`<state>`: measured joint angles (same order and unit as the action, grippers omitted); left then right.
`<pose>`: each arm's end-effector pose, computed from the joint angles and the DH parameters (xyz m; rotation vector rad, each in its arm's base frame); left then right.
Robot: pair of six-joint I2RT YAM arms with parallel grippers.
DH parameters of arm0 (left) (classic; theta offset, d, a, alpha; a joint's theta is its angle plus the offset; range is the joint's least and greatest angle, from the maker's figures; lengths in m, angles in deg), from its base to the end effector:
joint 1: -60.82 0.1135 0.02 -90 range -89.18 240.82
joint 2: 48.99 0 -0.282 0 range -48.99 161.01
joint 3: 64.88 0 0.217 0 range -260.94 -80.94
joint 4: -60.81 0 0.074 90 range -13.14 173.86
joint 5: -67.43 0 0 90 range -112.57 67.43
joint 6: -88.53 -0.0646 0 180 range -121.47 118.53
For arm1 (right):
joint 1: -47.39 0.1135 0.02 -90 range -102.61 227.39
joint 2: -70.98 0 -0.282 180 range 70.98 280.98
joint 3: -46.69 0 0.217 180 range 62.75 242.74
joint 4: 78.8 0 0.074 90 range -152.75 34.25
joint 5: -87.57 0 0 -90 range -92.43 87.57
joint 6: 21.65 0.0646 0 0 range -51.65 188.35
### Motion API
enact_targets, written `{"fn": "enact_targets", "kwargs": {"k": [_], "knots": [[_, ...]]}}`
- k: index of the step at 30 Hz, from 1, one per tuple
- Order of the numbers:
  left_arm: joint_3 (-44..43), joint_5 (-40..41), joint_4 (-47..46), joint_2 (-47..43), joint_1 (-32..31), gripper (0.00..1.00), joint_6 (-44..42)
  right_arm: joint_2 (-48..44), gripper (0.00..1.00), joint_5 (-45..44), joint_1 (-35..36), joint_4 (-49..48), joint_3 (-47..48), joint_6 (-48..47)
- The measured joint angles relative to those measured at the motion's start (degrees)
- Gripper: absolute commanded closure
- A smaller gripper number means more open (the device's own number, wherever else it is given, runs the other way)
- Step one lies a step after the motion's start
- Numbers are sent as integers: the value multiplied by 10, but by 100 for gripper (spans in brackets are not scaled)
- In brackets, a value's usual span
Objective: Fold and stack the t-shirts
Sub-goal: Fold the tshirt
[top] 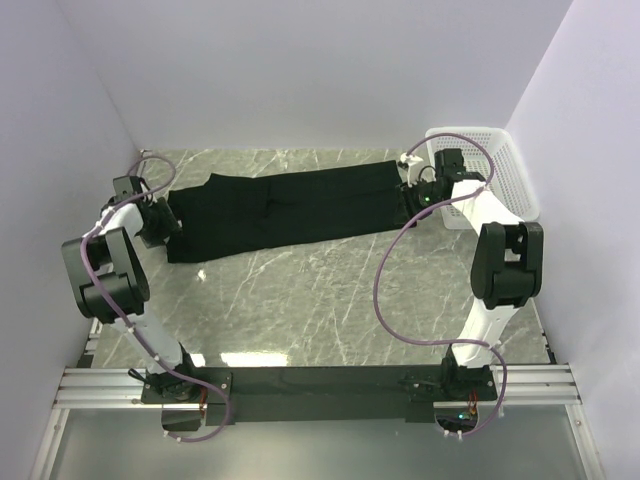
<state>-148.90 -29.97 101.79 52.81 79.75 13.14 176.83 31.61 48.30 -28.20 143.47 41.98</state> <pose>0.3394 0.1076 0.2052 -0.7021 2.4922 -0.1400 0.3751 0.0421 0.2405 -0.7728 2.3256 0.5834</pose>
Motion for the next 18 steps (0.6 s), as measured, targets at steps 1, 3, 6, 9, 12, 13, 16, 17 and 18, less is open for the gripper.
{"fn": "enact_targets", "kwargs": {"k": [1,3,6,9,12,13,16,17,18], "knots": [[-1,-4,1,7,0,43,-4,1,52,0,0,1,0,0],[-7,-10,8,22,0,46,-9,3,52,-1,0,3,0,0],[-15,-19,18,39,-1,47,-17,4,52,-2,0,5,0,0],[-16,-23,26,40,-2,48,-19,4,52,-2,-1,6,0,0],[-16,-25,29,40,-2,51,-19,4,52,-2,-1,6,0,0],[-16,-25,31,40,-2,51,-19,4,52,-3,-1,6,0,0],[-16,-25,35,40,-2,53,-19,4,52,-3,-1,6,0,0],[-16,-25,36,39,-2,54,-19,4,52,-3,-2,6,0,0],[-16,-23,38,37,-2,54,-19,4,52,-3,-2,6,0,0]]}}
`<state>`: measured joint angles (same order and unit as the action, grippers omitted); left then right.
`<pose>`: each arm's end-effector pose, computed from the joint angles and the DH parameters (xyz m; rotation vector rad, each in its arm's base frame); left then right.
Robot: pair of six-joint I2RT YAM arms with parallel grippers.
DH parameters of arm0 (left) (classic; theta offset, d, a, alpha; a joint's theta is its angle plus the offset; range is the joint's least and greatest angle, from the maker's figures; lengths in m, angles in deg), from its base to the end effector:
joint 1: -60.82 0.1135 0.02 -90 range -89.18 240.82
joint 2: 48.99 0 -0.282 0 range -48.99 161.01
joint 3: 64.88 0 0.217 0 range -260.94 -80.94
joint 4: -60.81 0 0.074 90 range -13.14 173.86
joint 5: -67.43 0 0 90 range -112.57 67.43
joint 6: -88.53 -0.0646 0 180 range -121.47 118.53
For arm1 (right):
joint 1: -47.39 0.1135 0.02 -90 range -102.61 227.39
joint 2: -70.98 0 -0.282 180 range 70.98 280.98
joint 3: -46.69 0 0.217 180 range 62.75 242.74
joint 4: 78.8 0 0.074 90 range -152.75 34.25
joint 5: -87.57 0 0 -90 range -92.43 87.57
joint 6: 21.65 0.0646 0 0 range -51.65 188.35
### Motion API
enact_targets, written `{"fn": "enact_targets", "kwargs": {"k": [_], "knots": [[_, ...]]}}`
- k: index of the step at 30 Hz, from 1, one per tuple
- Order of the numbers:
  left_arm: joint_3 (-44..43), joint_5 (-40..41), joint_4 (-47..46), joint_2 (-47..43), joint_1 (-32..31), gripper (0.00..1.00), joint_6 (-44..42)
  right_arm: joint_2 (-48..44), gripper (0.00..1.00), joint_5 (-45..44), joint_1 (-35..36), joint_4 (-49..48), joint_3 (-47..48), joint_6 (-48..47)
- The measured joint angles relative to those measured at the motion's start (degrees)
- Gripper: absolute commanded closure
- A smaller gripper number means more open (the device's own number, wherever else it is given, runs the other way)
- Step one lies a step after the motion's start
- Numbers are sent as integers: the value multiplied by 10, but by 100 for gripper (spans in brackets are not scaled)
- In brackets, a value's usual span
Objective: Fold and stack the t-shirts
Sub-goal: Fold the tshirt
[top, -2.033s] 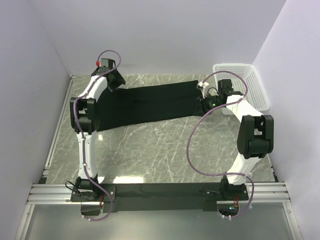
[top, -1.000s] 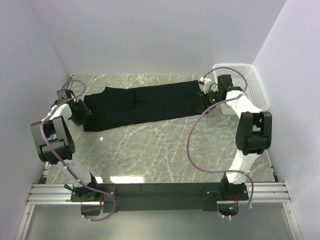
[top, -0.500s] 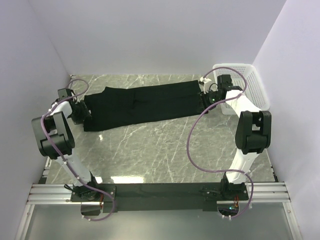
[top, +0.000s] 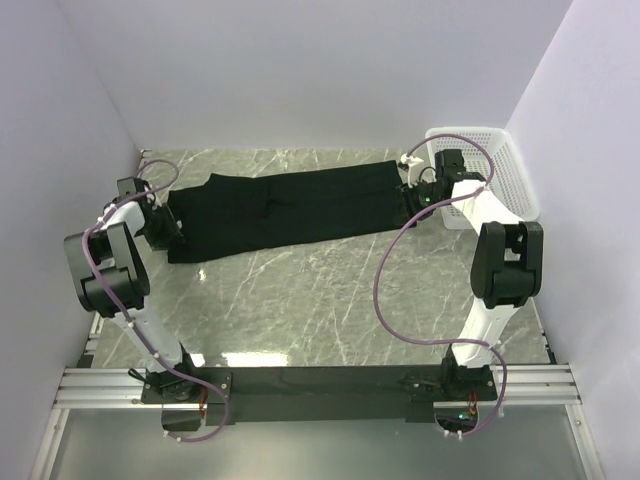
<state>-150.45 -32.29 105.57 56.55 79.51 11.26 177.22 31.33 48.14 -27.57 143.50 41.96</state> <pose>0.3429 0.1045 0.1866 -0.6781 2.5998 -0.1968 0.3750 0.0408 0.2374 -0.7668 2.3445 0.5847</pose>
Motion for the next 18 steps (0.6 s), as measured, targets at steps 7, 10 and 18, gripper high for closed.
{"fn": "enact_targets", "kwargs": {"k": [7,10,18], "knots": [[0,19,16,-28,-2,56,0,0,52,0,0,0,0,0],[0,24,24,-37,-4,55,0,0,52,0,0,0,0,0],[2,31,31,-41,-8,55,0,0,52,0,0,0,0,0]]}}
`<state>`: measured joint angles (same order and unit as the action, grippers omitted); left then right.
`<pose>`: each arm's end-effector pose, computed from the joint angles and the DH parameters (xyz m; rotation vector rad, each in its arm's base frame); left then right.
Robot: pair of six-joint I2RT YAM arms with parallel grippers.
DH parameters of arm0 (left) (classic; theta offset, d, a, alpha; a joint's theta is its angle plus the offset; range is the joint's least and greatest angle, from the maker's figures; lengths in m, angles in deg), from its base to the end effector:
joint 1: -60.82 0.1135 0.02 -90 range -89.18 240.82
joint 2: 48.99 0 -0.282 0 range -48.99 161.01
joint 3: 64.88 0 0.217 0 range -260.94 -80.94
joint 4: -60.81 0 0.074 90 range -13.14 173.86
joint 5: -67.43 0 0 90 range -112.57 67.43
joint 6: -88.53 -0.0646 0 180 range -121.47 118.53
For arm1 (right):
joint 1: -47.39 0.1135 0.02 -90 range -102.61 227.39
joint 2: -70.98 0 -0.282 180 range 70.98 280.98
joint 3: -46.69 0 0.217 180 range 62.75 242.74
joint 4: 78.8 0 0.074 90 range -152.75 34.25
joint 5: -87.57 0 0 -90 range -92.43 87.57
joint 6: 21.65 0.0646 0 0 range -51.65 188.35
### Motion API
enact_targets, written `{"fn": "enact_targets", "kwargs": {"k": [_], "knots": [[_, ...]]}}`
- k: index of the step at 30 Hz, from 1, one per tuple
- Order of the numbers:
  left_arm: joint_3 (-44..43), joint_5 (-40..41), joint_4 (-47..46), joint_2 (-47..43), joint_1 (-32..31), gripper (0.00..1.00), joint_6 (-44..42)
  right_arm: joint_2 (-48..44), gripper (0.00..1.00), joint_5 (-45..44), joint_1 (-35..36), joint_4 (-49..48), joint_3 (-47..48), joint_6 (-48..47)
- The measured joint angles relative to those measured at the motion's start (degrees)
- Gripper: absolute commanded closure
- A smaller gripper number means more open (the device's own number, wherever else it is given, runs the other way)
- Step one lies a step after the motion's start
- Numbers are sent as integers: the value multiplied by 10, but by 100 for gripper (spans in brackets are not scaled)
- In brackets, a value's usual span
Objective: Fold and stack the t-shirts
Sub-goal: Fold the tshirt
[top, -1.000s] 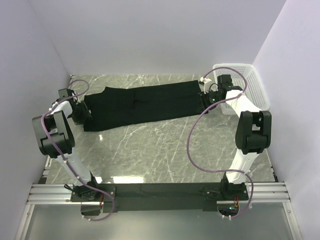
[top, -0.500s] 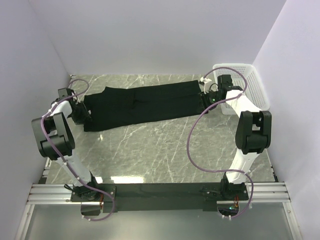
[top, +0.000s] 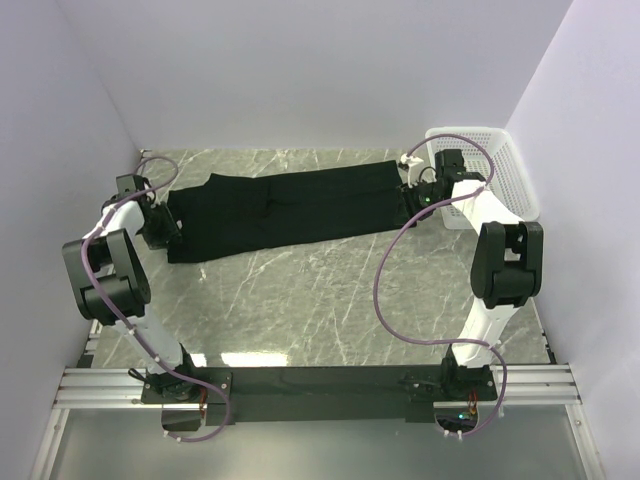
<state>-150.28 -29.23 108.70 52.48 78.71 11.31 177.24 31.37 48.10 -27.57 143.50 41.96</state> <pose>0.3309 0.0989 0.2057 -0.6740 2.5940 -0.1281 0.3751 0.0406 0.2373 -0.7661 2.3446 0.5854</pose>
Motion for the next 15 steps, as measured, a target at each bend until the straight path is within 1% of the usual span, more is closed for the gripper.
{"fn": "enact_targets", "kwargs": {"k": [3,7,10,11,12,15], "knots": [[0,5,2,8,-2,57,0,0,52,0,0,0,0,0],[0,5,5,21,-3,60,0,0,52,0,0,0,0,0],[0,5,6,23,-6,66,0,0,52,0,0,0,0,2],[0,4,6,23,-7,72,0,0,52,-1,0,0,0,2],[0,4,6,23,-8,75,1,0,52,-3,0,0,0,5],[0,3,6,23,-11,89,3,0,52,-13,0,-3,0,15]]}}
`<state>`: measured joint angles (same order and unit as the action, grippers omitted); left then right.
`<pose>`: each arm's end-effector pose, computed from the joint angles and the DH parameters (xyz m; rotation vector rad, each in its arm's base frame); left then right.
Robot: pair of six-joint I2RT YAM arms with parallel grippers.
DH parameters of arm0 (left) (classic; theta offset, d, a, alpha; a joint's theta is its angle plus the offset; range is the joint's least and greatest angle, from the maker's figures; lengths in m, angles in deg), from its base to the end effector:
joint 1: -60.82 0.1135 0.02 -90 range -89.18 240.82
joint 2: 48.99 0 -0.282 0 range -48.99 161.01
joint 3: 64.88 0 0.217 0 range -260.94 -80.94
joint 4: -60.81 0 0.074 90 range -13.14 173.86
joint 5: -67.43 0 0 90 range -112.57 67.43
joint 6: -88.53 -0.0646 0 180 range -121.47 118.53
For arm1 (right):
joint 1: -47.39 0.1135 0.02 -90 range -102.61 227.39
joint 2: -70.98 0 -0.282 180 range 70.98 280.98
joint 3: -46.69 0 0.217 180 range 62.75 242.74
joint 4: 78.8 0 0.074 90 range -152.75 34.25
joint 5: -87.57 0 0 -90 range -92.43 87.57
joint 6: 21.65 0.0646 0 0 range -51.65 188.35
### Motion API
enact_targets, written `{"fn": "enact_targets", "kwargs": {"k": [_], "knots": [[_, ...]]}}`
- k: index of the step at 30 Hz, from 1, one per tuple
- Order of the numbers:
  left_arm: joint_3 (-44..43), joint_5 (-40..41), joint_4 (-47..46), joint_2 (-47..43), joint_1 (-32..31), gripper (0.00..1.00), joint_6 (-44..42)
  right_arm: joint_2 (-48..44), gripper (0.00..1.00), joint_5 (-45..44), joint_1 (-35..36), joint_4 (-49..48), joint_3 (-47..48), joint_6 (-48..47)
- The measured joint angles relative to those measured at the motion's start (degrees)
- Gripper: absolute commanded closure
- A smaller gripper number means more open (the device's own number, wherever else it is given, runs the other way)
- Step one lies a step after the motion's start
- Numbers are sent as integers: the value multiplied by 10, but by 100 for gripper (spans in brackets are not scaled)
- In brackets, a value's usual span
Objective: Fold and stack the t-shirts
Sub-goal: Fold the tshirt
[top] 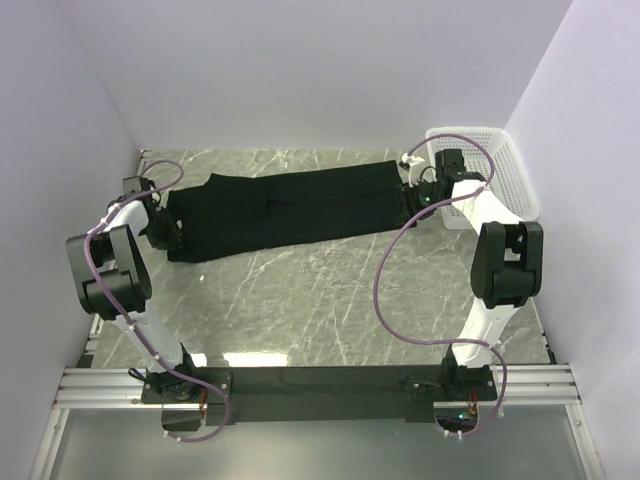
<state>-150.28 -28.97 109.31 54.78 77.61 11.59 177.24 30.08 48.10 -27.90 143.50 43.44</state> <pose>0.3346 0.0934 0.1919 -0.6733 2.6475 -0.1344 0.3761 0.0394 0.2369 -0.7327 2.3637 0.5665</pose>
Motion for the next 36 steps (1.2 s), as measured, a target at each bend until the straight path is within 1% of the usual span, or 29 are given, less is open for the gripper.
{"fn": "enact_targets", "kwargs": {"k": [1,2,12,18,23,27,36], "knots": [[0,0,0,0,0,96,0,0,51,-5,0,-2,0,5],[1,0,0,0,0,99,1,0,51,-9,0,-3,1,9],[18,9,10,-33,-1,99,2,39,51,-95,0,-20,63,71],[26,14,12,-41,-1,99,3,70,51,-155,3,-23,78,84],[30,17,13,-42,-1,99,3,106,51,-197,14,-23,107,91],[37,18,13,-45,0,99,4,132,51,-214,24,-23,133,98],[41,18,13,-46,3,99,11,155,54,-234,29,-19,134,103]]}}
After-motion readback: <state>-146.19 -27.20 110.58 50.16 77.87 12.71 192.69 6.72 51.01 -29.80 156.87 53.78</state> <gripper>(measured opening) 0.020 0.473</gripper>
